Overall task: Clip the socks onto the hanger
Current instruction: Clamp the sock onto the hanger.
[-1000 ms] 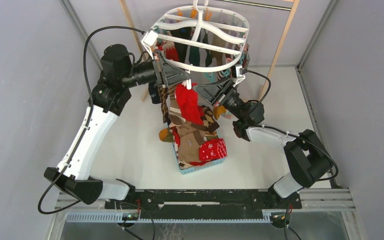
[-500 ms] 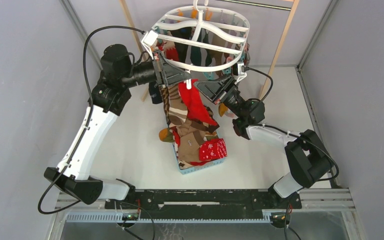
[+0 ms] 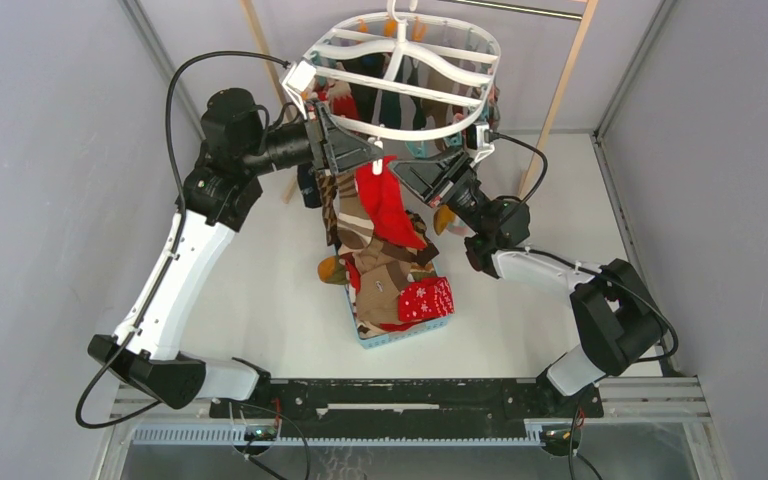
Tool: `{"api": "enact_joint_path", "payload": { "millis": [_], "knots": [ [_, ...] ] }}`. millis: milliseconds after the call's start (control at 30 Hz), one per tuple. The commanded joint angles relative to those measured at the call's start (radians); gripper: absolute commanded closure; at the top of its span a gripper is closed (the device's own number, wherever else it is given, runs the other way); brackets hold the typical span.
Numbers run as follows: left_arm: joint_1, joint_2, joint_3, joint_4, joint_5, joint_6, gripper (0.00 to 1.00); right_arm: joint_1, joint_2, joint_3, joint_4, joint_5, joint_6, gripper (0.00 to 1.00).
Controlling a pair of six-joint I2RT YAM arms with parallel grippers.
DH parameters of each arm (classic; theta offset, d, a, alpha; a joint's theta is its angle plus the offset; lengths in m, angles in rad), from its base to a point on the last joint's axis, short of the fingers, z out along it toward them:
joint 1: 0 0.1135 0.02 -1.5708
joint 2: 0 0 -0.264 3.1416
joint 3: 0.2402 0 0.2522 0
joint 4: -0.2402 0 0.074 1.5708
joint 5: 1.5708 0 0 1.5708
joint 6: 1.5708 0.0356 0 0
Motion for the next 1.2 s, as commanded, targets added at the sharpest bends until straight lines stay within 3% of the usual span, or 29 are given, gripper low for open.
{"api": "enact_joint_path", "payload": {
  "millis": [0,167,233,500,767,867,933,967,1067,1167],
  "knots": [
    [-0.006,-0.043,-0.008,-0.001,0.041,0.008,0.63,0.006,-0.016,0.051,0.076,0.022,0.001,1.00],
    [-0.007,-0.045,-0.010,-0.002,0.039,0.008,0.62,0.006,-0.016,0.051,0.076,0.023,0.000,1.00],
    [-0.007,-0.047,-0.011,-0.005,0.034,0.010,0.57,0.007,-0.020,0.051,0.076,0.020,-0.002,1.00],
    [0.004,-0.079,-0.035,-0.062,-0.029,0.044,0.14,0.004,-0.026,0.051,0.074,0.017,0.002,0.93],
    [0.012,-0.144,-0.180,-0.080,-0.072,0.077,0.13,0.006,-0.022,0.051,0.073,0.016,0.012,0.92],
    [0.011,-0.140,-0.195,-0.070,-0.041,0.076,0.18,0.008,-0.021,0.051,0.073,0.015,0.011,0.91],
    [0.011,-0.131,-0.188,-0.064,-0.025,0.079,0.28,0.009,-0.020,0.051,0.073,0.015,0.010,0.91],
    [0.012,-0.126,-0.182,-0.065,-0.024,0.083,0.36,0.009,-0.020,0.051,0.072,0.013,0.009,0.89],
    [0.013,-0.108,-0.161,-0.065,-0.027,0.088,0.74,0.010,-0.029,0.051,0.055,-0.007,-0.007,0.79],
    [0.017,-0.108,-0.146,-0.083,-0.037,0.100,0.94,0.008,-0.079,0.012,-0.025,-0.014,-0.078,0.63]
  ]
}}
